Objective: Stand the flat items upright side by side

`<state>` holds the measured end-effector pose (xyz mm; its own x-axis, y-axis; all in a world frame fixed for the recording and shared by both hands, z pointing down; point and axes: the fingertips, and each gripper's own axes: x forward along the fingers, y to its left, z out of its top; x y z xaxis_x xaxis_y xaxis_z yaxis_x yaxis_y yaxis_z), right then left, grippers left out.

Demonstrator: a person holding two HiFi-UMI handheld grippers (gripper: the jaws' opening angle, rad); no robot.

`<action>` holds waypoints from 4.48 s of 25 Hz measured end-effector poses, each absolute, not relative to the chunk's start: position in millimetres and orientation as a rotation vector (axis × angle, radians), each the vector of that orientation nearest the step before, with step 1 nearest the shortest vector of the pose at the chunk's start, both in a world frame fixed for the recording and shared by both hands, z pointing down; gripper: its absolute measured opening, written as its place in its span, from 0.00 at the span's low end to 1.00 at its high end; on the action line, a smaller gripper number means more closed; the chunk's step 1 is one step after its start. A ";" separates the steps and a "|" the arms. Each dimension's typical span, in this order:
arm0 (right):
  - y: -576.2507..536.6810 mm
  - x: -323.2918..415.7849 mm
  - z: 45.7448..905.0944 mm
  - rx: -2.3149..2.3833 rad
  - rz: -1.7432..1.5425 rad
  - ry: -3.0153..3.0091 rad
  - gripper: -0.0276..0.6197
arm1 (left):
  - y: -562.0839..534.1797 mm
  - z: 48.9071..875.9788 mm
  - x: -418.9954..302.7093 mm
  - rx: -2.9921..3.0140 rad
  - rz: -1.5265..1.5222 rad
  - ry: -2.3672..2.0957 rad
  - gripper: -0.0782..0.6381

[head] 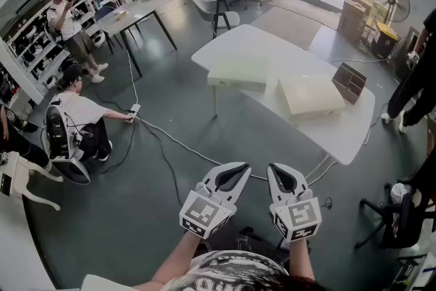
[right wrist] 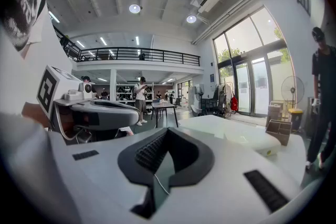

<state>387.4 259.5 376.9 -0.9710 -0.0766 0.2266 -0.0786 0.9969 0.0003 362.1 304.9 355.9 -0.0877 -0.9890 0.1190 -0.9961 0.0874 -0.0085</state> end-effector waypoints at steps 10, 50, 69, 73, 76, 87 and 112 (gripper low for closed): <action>258.4 384.4 379.9 0.077 0.009 -2.923 0.04 | 301.5 361.4 362.0 2.043 0.140 -2.254 0.14; 151.3 80.5 410.7 0.153 0.085 -2.842 0.04 | 190.7 373.3 58.7 2.134 0.120 -2.150 0.14; 138.7 -7.3 467.4 0.084 0.001 -2.728 0.04 | 201.2 407.1 -35.0 1.966 0.109 -2.194 0.14; 129.4 -35.1 488.5 0.031 -0.074 -2.701 0.04 | 203.2 414.6 -57.5 1.885 0.109 -2.248 0.14; 120.5 -60.1 510.6 -0.010 -0.140 -2.669 0.04 | 201.1 417.2 -74.4 1.830 0.114 -2.289 0.14; 99.5 -138.7 604.8 -0.229 -0.420 -2.488 0.14 | 180.5 432.9 -131.3 1.593 0.108 -2.413 0.14; 60.7 -184.1 679.1 -0.081 -1.209 -2.040 0.70 | 220.0 454.2 -168.6 1.398 0.110 -2.448 0.14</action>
